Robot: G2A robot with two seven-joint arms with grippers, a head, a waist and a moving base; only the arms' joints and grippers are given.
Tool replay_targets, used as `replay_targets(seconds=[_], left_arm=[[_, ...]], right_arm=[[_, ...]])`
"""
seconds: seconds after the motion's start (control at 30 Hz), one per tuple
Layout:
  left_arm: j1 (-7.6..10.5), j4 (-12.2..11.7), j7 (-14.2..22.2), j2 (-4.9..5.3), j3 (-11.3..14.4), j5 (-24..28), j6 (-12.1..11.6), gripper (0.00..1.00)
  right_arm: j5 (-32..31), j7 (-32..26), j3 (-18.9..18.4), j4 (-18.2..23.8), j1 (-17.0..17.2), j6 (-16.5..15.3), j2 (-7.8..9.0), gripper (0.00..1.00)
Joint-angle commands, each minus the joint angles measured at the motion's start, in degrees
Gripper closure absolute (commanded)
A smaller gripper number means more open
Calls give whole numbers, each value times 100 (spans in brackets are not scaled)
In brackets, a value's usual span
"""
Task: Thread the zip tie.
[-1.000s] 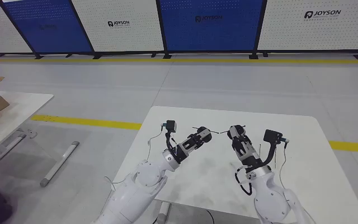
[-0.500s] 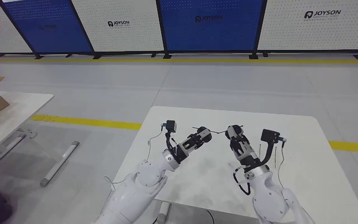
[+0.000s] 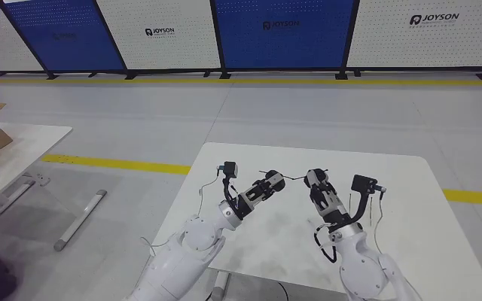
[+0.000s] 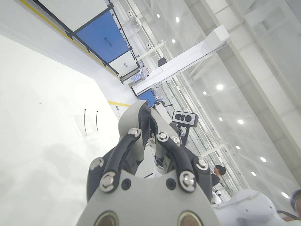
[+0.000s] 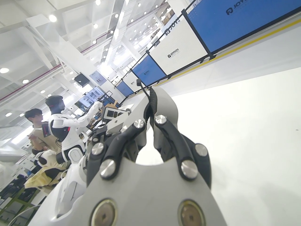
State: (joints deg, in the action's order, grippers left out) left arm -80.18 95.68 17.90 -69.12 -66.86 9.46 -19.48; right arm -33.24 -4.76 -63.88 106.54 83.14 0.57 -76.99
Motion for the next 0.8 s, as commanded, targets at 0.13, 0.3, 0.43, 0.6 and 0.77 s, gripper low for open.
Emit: replay_targets(seconds=[0.13, 0.3, 0.43, 0.6, 0.77], left_arm=[[0, 0, 0, 0, 0, 0, 0, 100], [0, 0, 0, 0, 0, 0, 0, 100], [0, 0, 0, 0, 0, 0, 0, 100], [0, 0, 0, 0, 0, 0, 0, 100], [0, 0, 0, 0, 0, 0, 0, 100]], right_arm=[[-77, 107, 32, -44, -22, -10, -17, 100], [-126, 192, 102, -108, -47, -36, -37, 100], [-186, 243, 192, -186, -91, -14, -60, 100], [-107, 231, 224, -202, -100, -35, -79, 100], [212, 228, 164, -180, -49, -187, -89, 100]])
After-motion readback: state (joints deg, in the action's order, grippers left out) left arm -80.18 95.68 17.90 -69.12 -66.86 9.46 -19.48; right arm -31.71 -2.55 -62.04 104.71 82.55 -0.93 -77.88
